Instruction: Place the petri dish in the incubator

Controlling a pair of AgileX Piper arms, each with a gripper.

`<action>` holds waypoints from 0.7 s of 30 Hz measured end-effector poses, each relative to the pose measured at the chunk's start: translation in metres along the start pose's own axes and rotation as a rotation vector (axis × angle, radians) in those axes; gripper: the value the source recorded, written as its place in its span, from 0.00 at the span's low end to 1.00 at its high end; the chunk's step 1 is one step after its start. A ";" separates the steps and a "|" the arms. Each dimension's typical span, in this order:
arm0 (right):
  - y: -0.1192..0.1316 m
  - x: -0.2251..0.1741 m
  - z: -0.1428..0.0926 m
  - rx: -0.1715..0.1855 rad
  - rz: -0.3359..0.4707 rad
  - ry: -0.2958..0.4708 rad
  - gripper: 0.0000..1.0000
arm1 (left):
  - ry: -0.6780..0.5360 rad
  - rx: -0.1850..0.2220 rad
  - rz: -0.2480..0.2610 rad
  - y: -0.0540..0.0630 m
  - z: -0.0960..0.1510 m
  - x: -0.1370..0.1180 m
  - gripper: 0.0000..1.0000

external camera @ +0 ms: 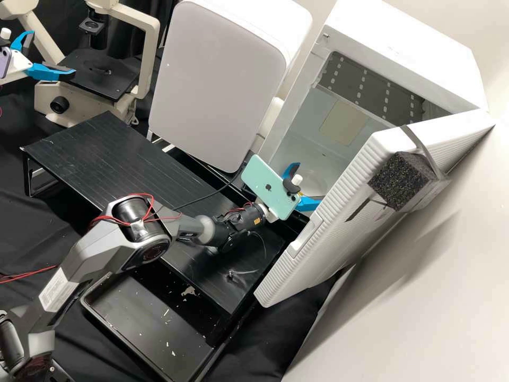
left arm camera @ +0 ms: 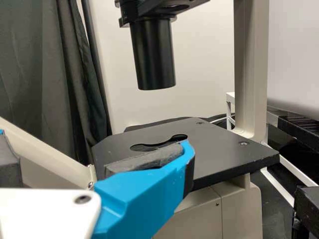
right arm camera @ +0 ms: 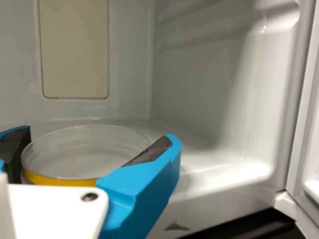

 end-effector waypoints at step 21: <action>-0.002 0.009 0.005 0.004 0.018 -0.001 1.00 | 0.000 0.000 0.000 0.000 0.000 0.000 1.00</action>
